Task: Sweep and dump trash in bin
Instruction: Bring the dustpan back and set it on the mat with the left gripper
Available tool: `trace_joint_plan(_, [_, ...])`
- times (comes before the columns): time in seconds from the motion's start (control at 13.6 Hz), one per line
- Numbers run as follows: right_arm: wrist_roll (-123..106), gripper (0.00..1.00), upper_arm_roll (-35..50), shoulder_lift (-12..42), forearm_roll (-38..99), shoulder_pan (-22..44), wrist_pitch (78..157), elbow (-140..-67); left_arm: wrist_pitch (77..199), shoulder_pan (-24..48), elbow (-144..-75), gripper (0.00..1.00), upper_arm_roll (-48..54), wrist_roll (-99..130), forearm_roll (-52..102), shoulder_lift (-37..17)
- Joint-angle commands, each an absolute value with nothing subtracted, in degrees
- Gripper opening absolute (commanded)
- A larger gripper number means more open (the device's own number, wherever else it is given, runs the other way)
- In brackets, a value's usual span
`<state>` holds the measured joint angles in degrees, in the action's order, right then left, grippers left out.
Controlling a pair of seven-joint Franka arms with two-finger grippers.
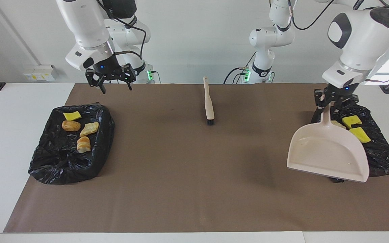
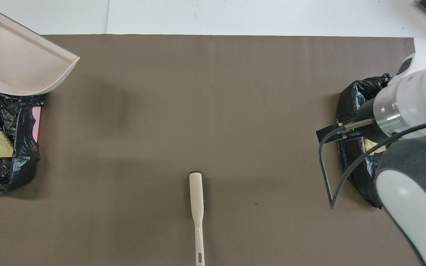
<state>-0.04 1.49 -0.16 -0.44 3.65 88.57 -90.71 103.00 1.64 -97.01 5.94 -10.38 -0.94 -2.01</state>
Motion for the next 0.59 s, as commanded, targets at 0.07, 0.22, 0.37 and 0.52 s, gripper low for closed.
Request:
trace_joint_plan(0.07, [-1.41,1.00,-0.52,-0.44,-2.20,1.32,87.36,-90.00,110.54,12.53,-100.19,0.00,4.75,5.40,2.28,-4.12])
trace_joint_plan(0.22, [-1.49,1.00,-3.59,-1.40,-1.14,1.32,87.28,-90.09,116.25,18.43,-100.11,0.00,4.66,13.32,3.33,-8.15])
trace_joint_plan(0.37, [-1.23,1.00,-5.18,-2.11,-1.14,1.32,87.01,-90.61,123.01,24.05,-99.41,0.00,4.66,20.88,3.78,-14.38])
trace_joint_plan(0.52, [-0.97,1.00,-5.36,-2.20,-1.06,0.27,86.57,-90.62,126.91,27.41,-99.67,0.00,4.75,22.32,3.87,-16.87])
